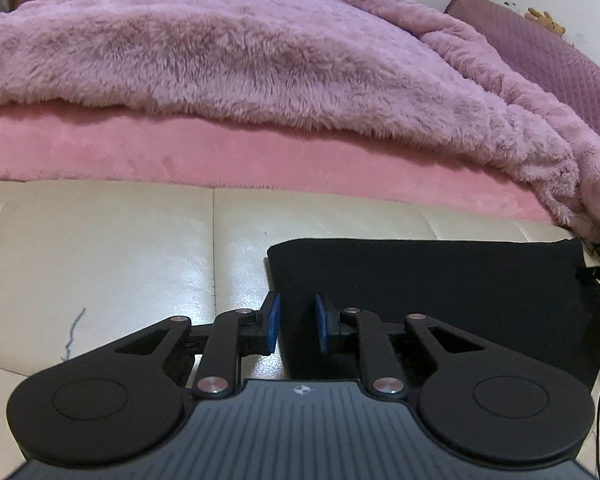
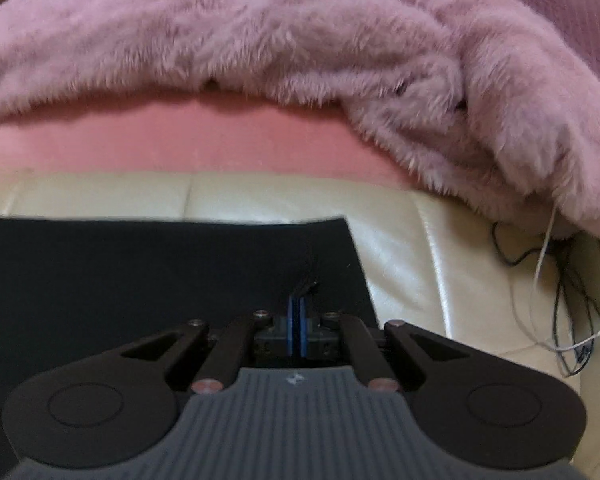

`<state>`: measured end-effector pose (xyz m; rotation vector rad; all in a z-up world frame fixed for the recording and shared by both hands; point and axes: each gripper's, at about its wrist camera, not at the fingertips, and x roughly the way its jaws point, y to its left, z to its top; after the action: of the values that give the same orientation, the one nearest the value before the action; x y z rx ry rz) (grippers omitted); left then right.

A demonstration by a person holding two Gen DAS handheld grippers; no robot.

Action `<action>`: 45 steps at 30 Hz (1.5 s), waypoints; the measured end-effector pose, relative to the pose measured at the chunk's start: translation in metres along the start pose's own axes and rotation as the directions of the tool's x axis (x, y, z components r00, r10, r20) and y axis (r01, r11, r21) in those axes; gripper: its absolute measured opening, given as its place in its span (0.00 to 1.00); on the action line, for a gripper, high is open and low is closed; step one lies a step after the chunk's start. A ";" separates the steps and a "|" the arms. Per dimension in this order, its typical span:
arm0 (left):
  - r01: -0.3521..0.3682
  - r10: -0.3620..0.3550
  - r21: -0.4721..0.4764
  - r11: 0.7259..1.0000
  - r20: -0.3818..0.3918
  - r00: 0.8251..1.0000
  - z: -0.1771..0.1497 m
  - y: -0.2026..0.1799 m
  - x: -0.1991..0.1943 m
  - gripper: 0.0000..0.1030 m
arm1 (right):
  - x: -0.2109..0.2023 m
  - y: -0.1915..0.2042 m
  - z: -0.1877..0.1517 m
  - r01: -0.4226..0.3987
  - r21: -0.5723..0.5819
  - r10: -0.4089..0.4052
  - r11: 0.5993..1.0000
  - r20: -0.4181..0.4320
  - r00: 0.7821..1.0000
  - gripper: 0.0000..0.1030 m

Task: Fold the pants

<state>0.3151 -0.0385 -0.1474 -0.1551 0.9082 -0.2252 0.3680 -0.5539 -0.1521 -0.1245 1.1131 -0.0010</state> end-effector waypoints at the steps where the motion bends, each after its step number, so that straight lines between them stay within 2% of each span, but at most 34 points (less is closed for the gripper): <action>1: 0.000 0.000 -0.003 1.000 0.001 1.000 0.000 0.000 0.000 0.20 | 0.005 -0.001 -0.003 0.000 0.003 0.000 1.000 -0.007 1.000 0.00; 4: 0.044 -0.044 -0.094 0.995 -0.002 0.999 0.000 0.012 -0.002 0.27 | 0.006 -0.003 -0.006 -0.005 0.014 0.005 1.000 0.005 1.000 0.00; 6: 0.113 -0.116 -0.228 0.967 -0.003 0.993 -0.002 0.026 -0.004 0.32 | 0.006 -0.004 -0.005 -0.008 0.005 0.008 1.000 0.005 1.000 0.00; 8: 0.135 -0.145 -0.312 0.940 -0.007 0.989 -0.005 0.032 -0.002 0.35 | 0.005 -0.004 -0.006 -0.013 0.010 0.013 1.000 0.005 1.000 0.00; 10: 0.073 -0.087 -0.291 0.954 -0.036 0.996 -0.007 0.026 0.003 0.35 | 0.004 -0.004 -0.006 -0.016 0.014 0.016 1.000 0.006 1.000 0.00; 13: 0.005 -0.011 -0.208 0.978 -0.026 1.000 -0.010 0.012 0.002 0.33 | 0.001 -0.003 -0.005 -0.022 -0.007 0.022 1.000 0.021 1.000 0.02; 15: -0.035 0.030 -0.165 0.986 -0.036 0.999 -0.011 0.002 0.000 0.34 | -0.008 -0.006 -0.005 -0.012 -0.027 0.013 1.000 0.056 0.998 0.23; 16: -0.043 0.036 -0.167 0.985 -0.045 0.998 -0.012 0.000 -0.003 0.39 | -0.014 -0.009 -0.005 -0.002 -0.025 0.005 1.000 0.082 0.997 0.46; 17: -0.036 0.026 -0.180 0.983 -0.054 0.998 -0.013 0.000 -0.005 0.42 | -0.019 -0.014 -0.006 -0.001 -0.016 0.003 1.000 0.111 0.994 0.57; 18: -0.021 0.008 -0.201 0.979 -0.065 0.998 -0.016 0.001 -0.008 0.48 | -0.020 -0.019 -0.005 -0.009 -0.008 0.010 1.000 0.119 0.993 0.57; 19: -0.012 -0.005 -0.224 0.975 -0.076 0.997 -0.019 0.003 -0.011 0.49 | -0.020 -0.027 -0.005 -0.027 0.013 0.025 1.000 0.118 0.993 0.57; 21: -0.003 -0.029 -0.276 0.961 -0.114 0.993 -0.026 0.009 -0.013 0.49 | -0.016 -0.041 -0.005 -0.065 0.078 0.057 0.995 0.093 0.994 0.58; 23: 0.005 -0.041 -0.295 0.955 -0.115 0.992 -0.032 0.010 -0.019 0.49 | -0.008 -0.054 -0.011 -0.116 0.156 0.106 0.981 0.071 0.992 0.58; 25: -0.015 -0.022 -0.264 0.964 -0.139 0.990 -0.036 0.004 -0.024 0.49 | 0.002 -0.061 -0.020 -0.156 0.217 0.150 0.964 0.044 0.988 0.57; 28: -0.093 0.081 -0.059 0.994 -0.180 0.980 -0.043 -0.022 -0.029 0.48 | 0.004 -0.061 -0.030 -0.172 0.246 0.159 0.954 0.073 0.985 0.58; 30: -0.134 0.142 0.053 0.990 -0.196 0.970 -0.049 -0.035 -0.032 0.49 | 0.002 -0.053 -0.031 -0.171 0.229 0.161 0.958 0.064 0.985 0.53; 32: -0.150 0.165 0.085 0.985 -0.216 0.962 -0.053 -0.035 -0.036 0.51 | -0.003 -0.045 -0.035 -0.187 0.200 0.180 0.962 0.054 0.982 0.48; 34: -0.170 0.194 0.114 0.979 -0.244 0.950 -0.057 -0.030 -0.041 0.58 | -0.009 -0.033 -0.039 -0.179 0.165 0.174 0.970 0.041 0.984 0.48; 40: -0.192 0.243 0.186 0.963 -0.302 0.922 -0.072 -0.001 -0.068 0.58 | -0.028 -0.003 -0.068 -0.200 0.201 0.201 0.959 0.013 0.979 0.47; 45: -0.226 0.293 0.230 0.947 -0.322 0.900 -0.081 0.037 -0.093 0.58 | -0.055 0.036 -0.109 -0.241 0.202 0.250 0.949 -0.021 0.968 0.46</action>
<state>0.2000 0.0185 -0.1344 0.1905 1.2485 -0.0868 0.2441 -0.5256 -0.1541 0.1940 1.1629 0.1082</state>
